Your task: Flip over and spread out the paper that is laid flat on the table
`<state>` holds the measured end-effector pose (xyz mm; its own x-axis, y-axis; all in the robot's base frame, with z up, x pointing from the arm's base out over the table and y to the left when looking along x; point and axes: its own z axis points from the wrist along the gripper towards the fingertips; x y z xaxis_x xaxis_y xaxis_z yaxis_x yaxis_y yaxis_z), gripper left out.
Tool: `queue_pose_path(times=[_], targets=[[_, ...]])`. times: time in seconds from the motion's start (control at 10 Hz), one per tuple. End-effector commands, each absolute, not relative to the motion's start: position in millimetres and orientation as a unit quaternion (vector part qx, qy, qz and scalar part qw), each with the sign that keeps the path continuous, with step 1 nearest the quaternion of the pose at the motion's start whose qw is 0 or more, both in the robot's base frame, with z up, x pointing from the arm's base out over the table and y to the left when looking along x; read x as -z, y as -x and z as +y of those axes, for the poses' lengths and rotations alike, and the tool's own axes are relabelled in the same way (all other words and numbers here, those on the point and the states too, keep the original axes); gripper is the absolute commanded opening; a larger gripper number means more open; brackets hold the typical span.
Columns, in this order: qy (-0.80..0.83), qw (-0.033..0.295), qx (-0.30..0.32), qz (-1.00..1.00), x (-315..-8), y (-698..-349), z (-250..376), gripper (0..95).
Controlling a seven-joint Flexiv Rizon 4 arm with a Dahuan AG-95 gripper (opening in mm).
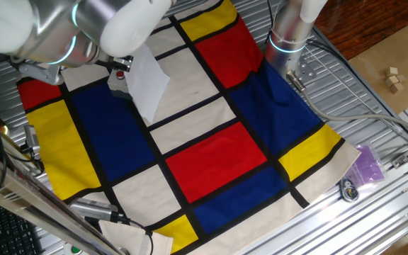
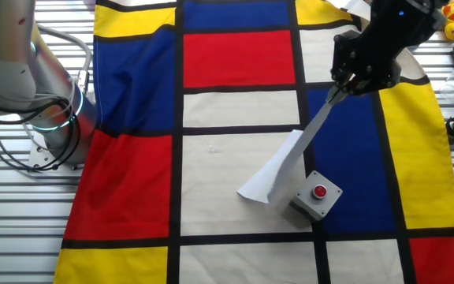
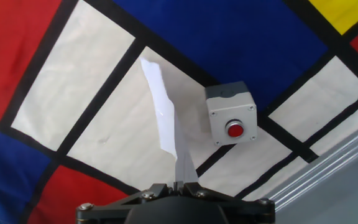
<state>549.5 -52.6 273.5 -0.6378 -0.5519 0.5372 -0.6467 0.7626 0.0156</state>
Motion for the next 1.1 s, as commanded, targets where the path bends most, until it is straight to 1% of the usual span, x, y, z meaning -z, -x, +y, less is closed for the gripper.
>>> queue_pose_path(times=[0.1,0.4,0.8,1.1], targets=[[-0.335,0.263,-0.088,-0.901,-272.8,-548.1,-52.8,0.0],[-0.339,0.263,-0.085,-0.899,-286.2,-545.7,-54.6,0.0],[-0.325,0.253,-0.068,-0.909,-288.7,-541.9,-57.0,0.0],[-0.319,0.254,-0.063,-0.911,-288.4,-542.4,-56.6,0.0]])
